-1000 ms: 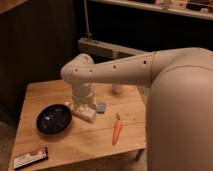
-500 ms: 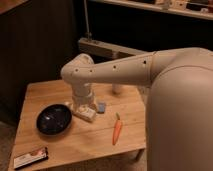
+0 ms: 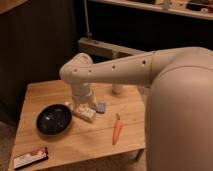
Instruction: Stand the bottle upright
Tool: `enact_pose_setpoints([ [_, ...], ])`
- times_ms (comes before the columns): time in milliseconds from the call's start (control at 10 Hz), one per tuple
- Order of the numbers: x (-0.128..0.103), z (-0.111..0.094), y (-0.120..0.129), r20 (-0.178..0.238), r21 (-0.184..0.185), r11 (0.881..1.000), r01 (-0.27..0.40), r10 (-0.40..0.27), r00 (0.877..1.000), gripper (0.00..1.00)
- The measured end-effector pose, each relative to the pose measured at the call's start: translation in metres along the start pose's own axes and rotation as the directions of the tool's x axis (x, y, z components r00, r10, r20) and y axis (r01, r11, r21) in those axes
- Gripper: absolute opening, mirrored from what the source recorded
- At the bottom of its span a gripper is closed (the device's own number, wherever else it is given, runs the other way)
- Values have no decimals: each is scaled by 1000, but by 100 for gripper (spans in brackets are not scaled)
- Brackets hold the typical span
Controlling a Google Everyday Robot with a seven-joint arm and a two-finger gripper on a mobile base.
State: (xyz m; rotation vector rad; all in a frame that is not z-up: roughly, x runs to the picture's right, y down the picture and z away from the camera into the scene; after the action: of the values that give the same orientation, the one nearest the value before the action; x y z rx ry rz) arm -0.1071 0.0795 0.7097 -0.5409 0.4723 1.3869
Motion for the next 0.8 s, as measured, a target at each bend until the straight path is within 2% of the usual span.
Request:
enact_pose_setpoints([
  [200,-32,-5,-4,45,3,998,59,-59,997,65],
  [300,-64,-9,0,90,-31,988,152,-149,985,65],
  [400,-79,-12,0,116,-49,979,199,-192,974,65],
  [600,-103,-15,-1,162,-71,959,276,-262,951,65],
  [700,-110,-17,0,175,-75,952,297,-280,944,65],
  [800,-111,-17,-1,180,-76,950,302,-285,942,65],
])
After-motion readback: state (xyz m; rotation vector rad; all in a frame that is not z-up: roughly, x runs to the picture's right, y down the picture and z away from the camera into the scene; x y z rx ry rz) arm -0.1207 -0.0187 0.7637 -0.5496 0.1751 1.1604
